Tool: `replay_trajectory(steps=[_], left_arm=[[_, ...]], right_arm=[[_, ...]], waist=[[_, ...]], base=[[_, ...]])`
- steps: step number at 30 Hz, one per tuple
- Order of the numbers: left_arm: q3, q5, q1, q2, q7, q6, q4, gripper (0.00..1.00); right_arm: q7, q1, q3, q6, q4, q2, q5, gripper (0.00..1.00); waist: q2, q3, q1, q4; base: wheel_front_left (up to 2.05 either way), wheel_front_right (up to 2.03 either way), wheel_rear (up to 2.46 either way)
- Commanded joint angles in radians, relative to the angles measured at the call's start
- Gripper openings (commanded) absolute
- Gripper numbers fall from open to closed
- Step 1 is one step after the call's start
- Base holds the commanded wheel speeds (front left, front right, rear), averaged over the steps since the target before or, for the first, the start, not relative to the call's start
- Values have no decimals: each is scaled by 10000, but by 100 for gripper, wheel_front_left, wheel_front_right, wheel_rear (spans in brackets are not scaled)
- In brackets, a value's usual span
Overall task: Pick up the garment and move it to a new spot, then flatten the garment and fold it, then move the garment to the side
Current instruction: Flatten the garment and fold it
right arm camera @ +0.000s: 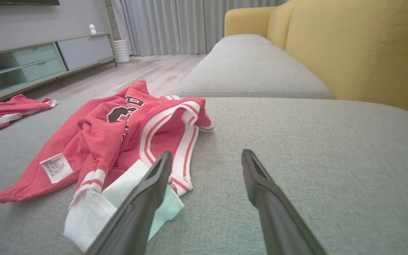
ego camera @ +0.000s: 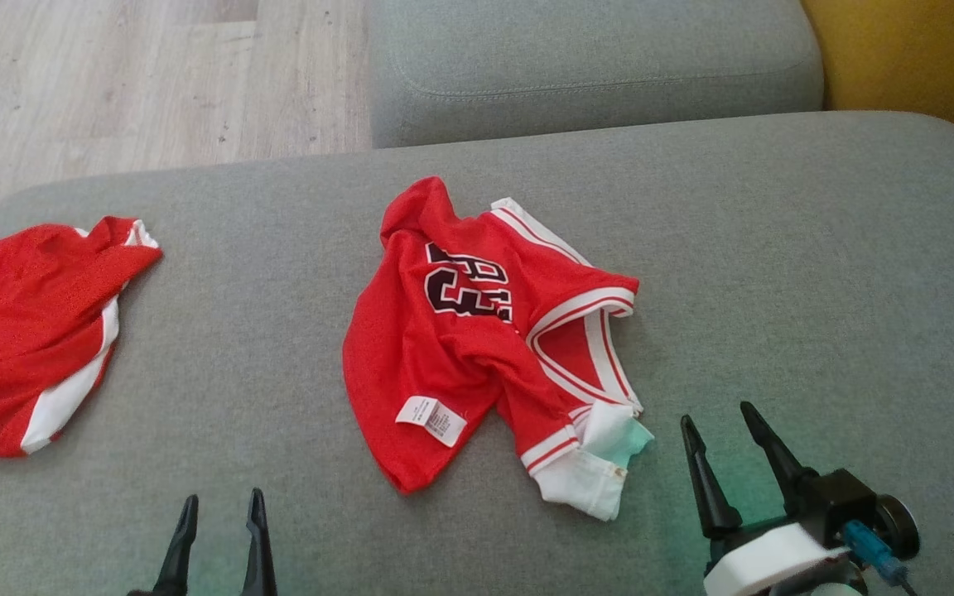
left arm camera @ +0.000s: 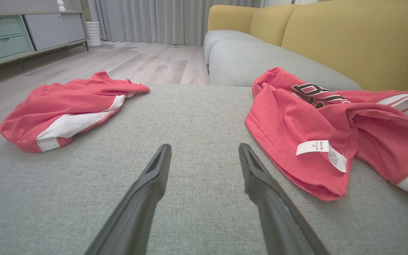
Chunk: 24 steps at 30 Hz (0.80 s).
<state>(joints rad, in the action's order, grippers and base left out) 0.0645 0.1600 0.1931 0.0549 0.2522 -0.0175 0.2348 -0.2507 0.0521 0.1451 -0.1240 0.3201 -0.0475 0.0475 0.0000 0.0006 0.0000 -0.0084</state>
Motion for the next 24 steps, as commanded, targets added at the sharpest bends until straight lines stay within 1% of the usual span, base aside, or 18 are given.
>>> replay_trajectory(steps=[1,5,8,11,14,19,24], left_arm=[[-279,64,-263,-46,95,26,-231,100],[-273,65,-270,-46,95,41,-217,100],[-75,-117,-292,-46,95,-3,-268,100],[336,-301,-386,-46,95,-286,-119,100],[836,-511,-679,-28,92,-567,115,100],[1640,-720,-1402,82,-262,-878,513,100],[2264,-792,-2030,142,-496,-1010,1000,100]], right_arm=[[-111,-408,237,-67,-256,-30,56,100],[-111,-437,299,-67,-264,-57,43,100],[-111,-505,389,-67,-314,-191,56,100],[-111,-670,562,-67,-381,-521,0,100],[-111,-950,907,-67,-133,-981,-56,100],[555,-1746,2185,-67,638,-1779,134,100],[1433,-2474,3679,-67,1229,-2328,744,100]], waist=[[0,-1,0,22],[0,-5,0,43],[0,-3,0,32],[0,39,0,12],[0,165,0,9],[0,519,0,60],[0,890,0,157]], base=[[0,0,0],[0,0,0],[0,0,0],[0,0,0],[0,0,0],[0,0,0],[0,0,0]])
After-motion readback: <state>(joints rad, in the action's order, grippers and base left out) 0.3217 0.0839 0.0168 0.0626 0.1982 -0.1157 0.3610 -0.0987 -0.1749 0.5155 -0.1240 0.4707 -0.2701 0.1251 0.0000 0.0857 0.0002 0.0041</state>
